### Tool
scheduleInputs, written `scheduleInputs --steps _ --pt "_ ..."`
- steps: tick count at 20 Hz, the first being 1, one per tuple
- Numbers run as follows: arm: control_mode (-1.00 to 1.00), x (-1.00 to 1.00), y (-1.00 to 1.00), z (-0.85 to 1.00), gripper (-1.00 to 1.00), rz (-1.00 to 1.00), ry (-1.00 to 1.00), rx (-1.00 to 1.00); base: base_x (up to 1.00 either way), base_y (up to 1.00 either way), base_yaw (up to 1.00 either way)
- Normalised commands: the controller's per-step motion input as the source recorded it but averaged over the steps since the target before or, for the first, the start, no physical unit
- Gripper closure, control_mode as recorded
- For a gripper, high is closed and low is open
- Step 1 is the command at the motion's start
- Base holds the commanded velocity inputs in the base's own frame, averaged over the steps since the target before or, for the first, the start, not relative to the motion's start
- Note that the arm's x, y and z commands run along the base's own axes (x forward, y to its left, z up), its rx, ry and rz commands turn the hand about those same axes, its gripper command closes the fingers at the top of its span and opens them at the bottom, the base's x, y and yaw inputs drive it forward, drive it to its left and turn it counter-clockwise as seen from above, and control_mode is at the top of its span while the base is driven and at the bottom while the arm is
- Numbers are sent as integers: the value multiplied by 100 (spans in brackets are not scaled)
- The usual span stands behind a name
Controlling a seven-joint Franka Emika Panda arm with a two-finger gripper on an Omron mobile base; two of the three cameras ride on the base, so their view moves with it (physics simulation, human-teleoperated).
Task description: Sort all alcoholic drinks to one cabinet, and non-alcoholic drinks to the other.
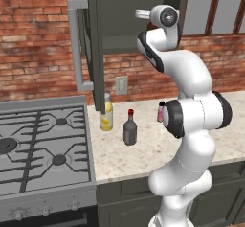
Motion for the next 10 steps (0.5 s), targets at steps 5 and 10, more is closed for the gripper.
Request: scheduleInputs --steps 5,10 --pt "-100 9 0 -20 100 -2 0 0 0 0 0" --pt "-100 21 0 -28 100 -2 0 0 0 0 0"
